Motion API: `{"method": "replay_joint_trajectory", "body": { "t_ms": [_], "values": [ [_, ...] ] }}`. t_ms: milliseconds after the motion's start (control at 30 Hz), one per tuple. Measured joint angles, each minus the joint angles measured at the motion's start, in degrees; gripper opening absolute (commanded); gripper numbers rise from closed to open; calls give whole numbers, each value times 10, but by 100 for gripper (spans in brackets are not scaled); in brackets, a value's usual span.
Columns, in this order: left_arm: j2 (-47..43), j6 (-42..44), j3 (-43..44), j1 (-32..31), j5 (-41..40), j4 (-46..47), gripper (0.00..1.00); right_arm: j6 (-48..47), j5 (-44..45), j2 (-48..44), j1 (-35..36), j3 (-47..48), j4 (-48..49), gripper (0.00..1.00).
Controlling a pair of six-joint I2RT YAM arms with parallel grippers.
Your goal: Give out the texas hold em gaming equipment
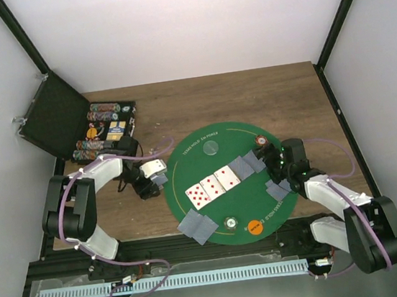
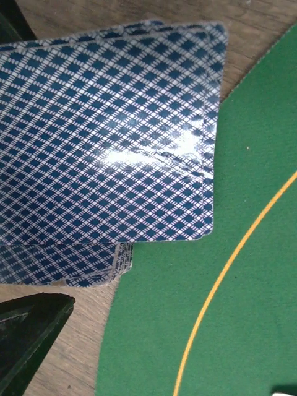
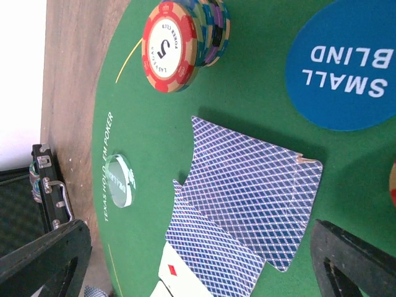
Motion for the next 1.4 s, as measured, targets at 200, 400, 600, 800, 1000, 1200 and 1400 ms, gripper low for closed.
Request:
{"method": "replay_joint_trajectory", "body": {
  "t_ms": [200, 400, 600, 800, 1000, 1200, 1400],
  "values": [
    [-5, 1, -2, 0, -3, 8, 99, -4, 4, -19, 0, 0, -23, 100],
    [-18, 2, -4, 0, 1, -15, 99, -21, 13, -43, 0, 1, -42, 100],
    [-76, 5, -2, 0, 21, -66, 99, -107, 40, -68, 0, 57, -101, 100],
    [-113, 9, 40, 0, 49, -125, 99, -236, 64, -96, -1, 145, -122, 100],
    [-140, -39, 113, 2, 72, -130, 99, -364, 65, -86, -28, 228, -107, 100],
    [-157, -181, 146, 42, 5, 29, 100, -442, 33, -61, -167, 235, -10, 100],
    [-171, -349, 20, 149, -121, 332, 100, -503, 24, -37, -245, 123, 157, 100]
  ]
}}
